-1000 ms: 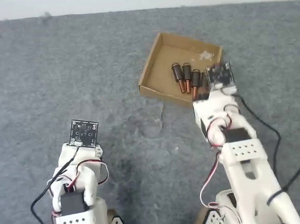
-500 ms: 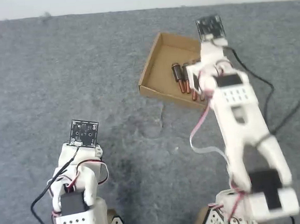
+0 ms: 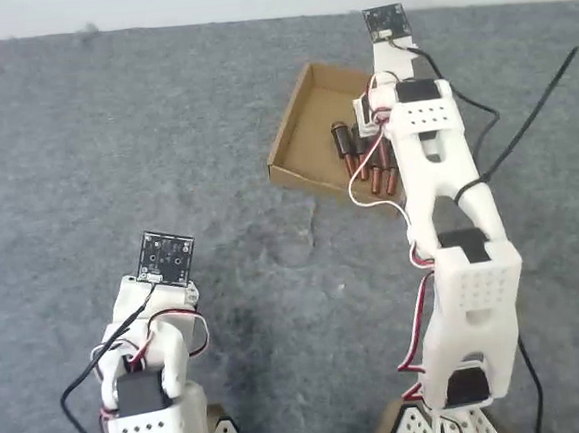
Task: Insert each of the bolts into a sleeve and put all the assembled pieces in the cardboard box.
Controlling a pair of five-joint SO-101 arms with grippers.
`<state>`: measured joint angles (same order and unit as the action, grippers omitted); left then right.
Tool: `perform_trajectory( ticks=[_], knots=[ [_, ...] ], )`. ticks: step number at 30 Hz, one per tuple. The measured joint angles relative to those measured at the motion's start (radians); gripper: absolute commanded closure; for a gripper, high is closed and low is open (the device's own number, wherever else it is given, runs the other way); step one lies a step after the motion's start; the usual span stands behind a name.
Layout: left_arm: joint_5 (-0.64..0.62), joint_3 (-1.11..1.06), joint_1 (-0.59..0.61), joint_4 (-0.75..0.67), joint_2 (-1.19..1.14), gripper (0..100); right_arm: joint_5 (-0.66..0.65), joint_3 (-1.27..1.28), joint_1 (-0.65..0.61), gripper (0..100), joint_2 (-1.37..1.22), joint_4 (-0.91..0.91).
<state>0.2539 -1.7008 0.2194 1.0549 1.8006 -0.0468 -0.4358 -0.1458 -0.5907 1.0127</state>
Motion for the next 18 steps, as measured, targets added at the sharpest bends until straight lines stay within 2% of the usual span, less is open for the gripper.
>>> perform_trajectory(
  ticks=[9,11,18],
  knots=[
    [0.002,0.0,0.0,0.0,0.0,98,0.0,-0.075,0.009,93.3,-0.078,0.026],
    [0.002,0.0,0.0,0.0,0.0,98,0.0,-0.075,0.009,99.8,-0.078,0.052],
    [0.002,0.0,0.0,0.0,0.0,98,0.0,-0.075,0.009,99.5,-0.029,0.204]
  ],
)
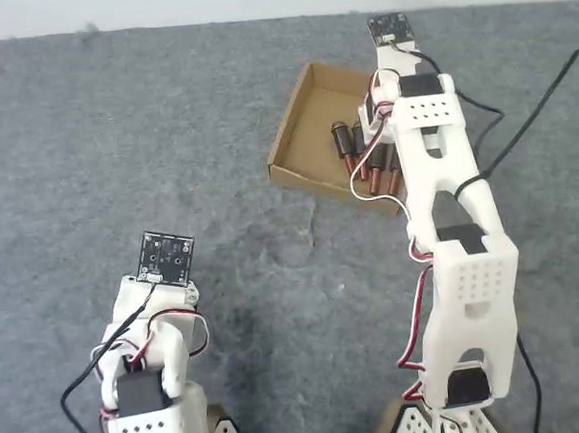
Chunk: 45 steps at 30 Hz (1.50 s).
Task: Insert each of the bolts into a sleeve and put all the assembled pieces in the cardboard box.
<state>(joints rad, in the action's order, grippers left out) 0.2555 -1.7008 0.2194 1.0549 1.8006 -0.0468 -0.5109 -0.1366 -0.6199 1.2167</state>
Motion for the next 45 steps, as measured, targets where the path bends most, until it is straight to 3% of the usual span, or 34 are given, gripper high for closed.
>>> perform_trajectory(
  ticks=[9,23,39,45],
  knots=[
    [0.0,0.0,0.0,-0.021,0.0,98,0.0,0.138,0.0,99.5,0.279,0.095],
    [0.0,0.0,0.0,-0.021,0.0,98,0.002,1.151,0.0,99.3,1.191,-0.256],
    [-0.002,0.0,0.0,0.012,0.0,98,-0.077,1.896,0.0,99.3,2.12,-0.27],
    [-0.147,0.0,-0.02,0.055,0.0,98,-0.08,2.117,0.0,99.3,2.338,-0.292]
  ],
)
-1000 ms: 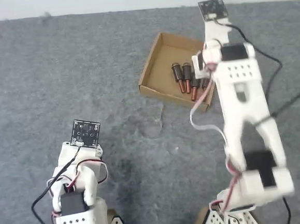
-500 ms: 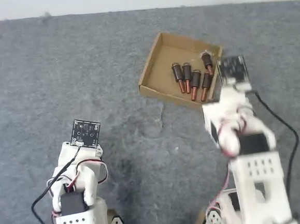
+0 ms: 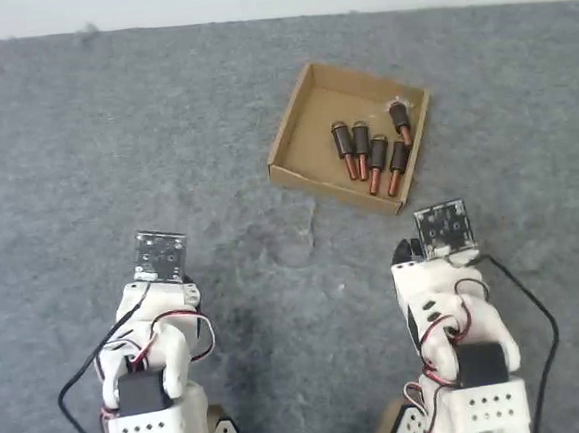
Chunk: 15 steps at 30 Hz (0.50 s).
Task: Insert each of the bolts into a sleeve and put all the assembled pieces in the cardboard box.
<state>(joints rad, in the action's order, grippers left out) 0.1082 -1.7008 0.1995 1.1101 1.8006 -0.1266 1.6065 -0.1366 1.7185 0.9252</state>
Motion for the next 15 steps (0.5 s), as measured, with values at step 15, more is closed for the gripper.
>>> perform_trajectory(
  ticks=[15],
  knots=[
    [-0.152,0.0,0.0,0.046,0.0,98,0.091,0.06,0.005,99.3,0.031,0.044]
  ],
)
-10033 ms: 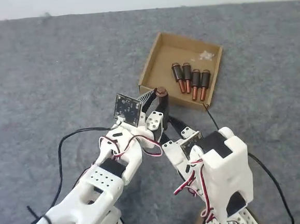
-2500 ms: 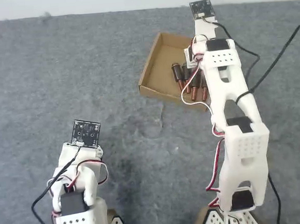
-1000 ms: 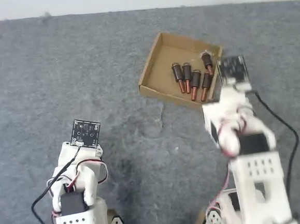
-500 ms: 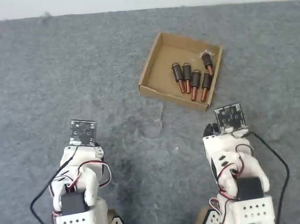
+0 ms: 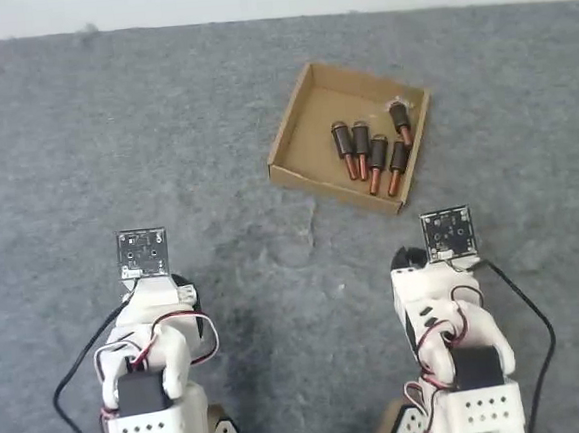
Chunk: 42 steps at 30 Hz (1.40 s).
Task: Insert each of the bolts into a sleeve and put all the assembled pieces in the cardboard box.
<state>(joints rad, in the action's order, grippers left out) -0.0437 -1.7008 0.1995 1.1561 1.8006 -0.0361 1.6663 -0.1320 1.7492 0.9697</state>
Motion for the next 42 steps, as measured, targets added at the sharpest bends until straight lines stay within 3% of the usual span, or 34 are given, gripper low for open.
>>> perform_trajectory(
  ticks=[5,15,42],
  knots=[
    [0.0,0.0,-0.002,0.084,0.0,98,0.0,0.002,0.063,99.2,-0.02,0.029],
    [0.0,0.0,0.0,0.101,0.0,98,0.003,0.0,0.071,99.2,0.049,0.325],
    [0.0,0.0,0.0,0.101,0.0,98,0.003,0.0,0.071,99.2,0.049,0.336]
  ],
)
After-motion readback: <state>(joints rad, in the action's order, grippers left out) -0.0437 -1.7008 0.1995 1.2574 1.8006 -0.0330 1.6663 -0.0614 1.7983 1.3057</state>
